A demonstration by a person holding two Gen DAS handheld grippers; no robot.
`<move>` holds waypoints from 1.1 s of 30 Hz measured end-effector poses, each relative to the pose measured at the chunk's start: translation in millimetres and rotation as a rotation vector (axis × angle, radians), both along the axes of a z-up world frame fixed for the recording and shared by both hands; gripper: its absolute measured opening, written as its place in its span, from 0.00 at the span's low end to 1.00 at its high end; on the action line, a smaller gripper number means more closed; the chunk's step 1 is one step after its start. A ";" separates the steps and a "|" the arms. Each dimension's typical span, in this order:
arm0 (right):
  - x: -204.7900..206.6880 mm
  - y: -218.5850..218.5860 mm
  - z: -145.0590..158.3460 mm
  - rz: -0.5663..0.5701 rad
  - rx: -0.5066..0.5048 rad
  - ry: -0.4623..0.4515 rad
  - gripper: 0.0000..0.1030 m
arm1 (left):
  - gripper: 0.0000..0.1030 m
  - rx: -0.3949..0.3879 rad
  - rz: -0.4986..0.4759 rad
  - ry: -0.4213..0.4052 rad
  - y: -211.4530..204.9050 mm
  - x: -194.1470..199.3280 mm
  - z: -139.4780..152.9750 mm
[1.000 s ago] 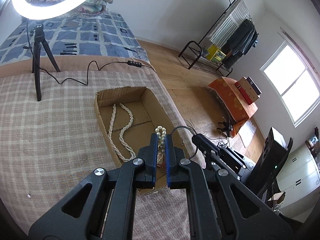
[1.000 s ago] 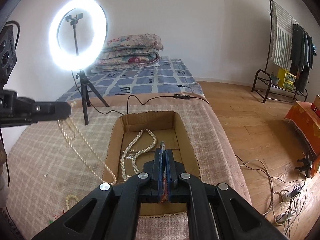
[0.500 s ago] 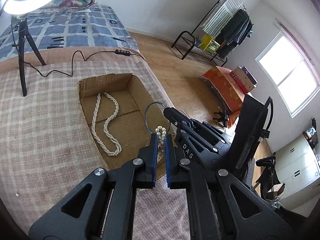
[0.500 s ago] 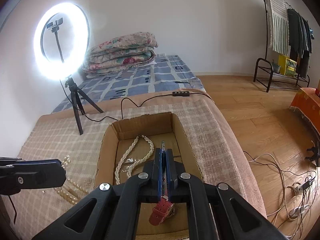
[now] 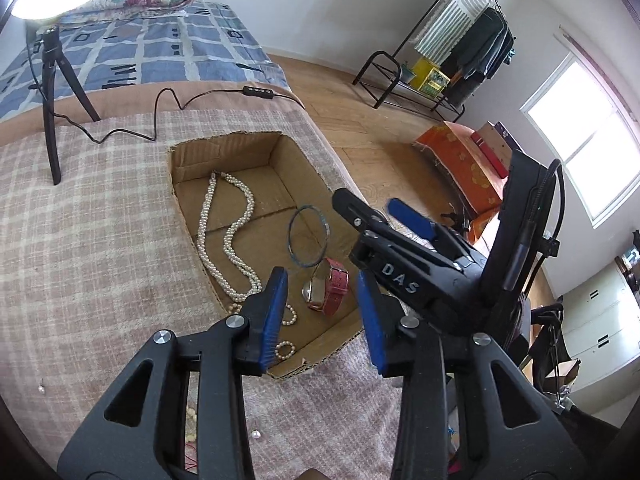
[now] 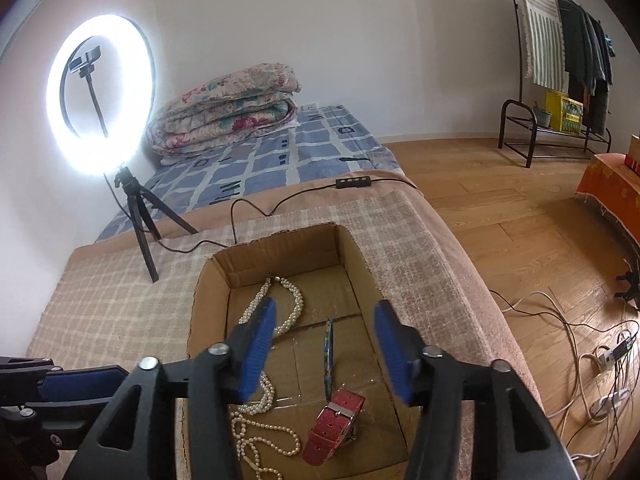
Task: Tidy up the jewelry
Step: 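Lift both open tools up out of the box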
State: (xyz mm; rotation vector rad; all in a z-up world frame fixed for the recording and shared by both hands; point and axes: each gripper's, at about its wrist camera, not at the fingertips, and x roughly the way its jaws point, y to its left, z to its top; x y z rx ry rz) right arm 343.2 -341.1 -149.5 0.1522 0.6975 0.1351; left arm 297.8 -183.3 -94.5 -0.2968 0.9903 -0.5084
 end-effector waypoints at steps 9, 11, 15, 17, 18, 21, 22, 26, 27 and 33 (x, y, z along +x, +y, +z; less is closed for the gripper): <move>-6.0 -7.6 12.2 -0.051 0.006 -0.012 0.80 | 0.35 0.031 0.015 -0.025 12.5 -10.4 7.1; -8.7 -6.8 16.1 -0.053 0.000 -0.016 0.80 | 0.35 0.038 0.018 -0.033 16.9 -14.3 10.4; -16.5 -4.6 27.2 -0.053 -0.007 -0.035 0.80 | 0.35 0.057 0.024 -0.059 26.2 -25.4 18.7; -20.8 -1.8 33.1 -0.049 -0.014 -0.047 0.80 | 0.35 0.069 0.027 -0.072 31.3 -31.6 23.0; -23.6 -0.1 36.0 -0.046 -0.017 -0.052 0.80 | 0.35 0.075 0.028 -0.079 33.9 -35.1 25.2; -30.8 4.7 44.0 -0.040 -0.027 -0.066 0.80 | 0.35 0.086 0.034 -0.103 43.0 -45.6 33.2; -33.4 6.0 46.6 -0.038 -0.028 -0.071 0.81 | 0.35 0.091 0.035 -0.113 45.8 -49.4 36.0; -43.7 10.8 57.0 -0.030 -0.036 -0.093 0.82 | 0.35 0.125 0.036 -0.155 51.9 -63.2 45.3; -46.3 12.1 58.9 -0.026 -0.040 -0.097 0.83 | 0.35 0.135 0.035 -0.166 53.8 -66.9 47.7; -64.3 17.7 72.0 -0.017 -0.069 -0.132 0.89 | 0.43 0.174 0.031 -0.211 63.3 -85.4 55.8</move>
